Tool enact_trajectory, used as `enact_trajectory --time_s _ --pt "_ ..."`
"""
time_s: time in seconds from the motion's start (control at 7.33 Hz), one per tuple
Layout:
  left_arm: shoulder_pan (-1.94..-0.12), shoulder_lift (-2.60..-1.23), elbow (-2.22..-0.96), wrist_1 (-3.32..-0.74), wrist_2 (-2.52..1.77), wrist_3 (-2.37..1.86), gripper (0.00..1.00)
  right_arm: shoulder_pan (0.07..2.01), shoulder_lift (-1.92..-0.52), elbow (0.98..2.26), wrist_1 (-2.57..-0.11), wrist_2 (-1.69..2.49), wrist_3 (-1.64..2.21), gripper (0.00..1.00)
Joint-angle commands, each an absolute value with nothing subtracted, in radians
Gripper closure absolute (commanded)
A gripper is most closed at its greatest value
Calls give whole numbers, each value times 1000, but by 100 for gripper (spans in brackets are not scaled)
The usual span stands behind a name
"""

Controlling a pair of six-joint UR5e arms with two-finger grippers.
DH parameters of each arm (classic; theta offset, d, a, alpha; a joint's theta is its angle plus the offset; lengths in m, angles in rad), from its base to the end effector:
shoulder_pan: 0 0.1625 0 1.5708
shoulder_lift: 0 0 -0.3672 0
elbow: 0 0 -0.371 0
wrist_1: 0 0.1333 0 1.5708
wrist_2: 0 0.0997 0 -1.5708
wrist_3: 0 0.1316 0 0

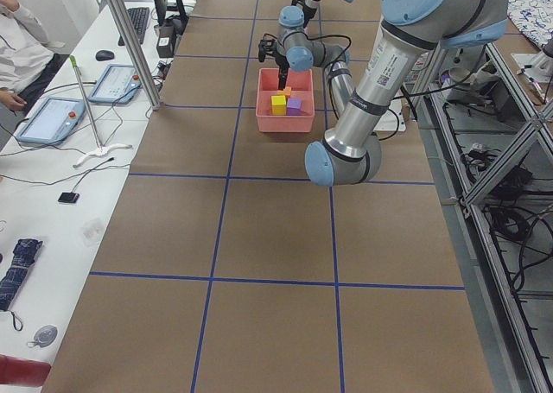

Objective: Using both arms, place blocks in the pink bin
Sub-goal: 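Release the yellow-green cube with the left gripper while the right gripper grasps the pink cube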

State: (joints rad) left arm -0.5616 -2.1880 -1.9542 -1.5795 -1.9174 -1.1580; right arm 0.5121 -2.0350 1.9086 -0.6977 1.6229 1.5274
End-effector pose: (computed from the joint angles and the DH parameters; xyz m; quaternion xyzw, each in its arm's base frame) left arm 0.4358 -0.3789 0.1312 0.0896 0.4915 0.0191 0.8660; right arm -0.2572 -0.2896 0.5663 0.0766 -0.3573 0.2069 0.9076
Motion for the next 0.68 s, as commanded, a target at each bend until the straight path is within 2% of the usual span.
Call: enact_trajectory --time_s 0.0,0.27,0.55 --pt "-642 -1994 -2055 -1566 -1924 -870 0 582 -1979 1914 -706 1688 1525 100" --pt "-769 -1841 -2095 -1516 -1927 -526 0 667 -1941 1957 -750 1796 1502 100" --pt "-964 -1732 -2085 -1523 -2054 -253 0 731 -1748 2096 -1098 1862 1502 100"
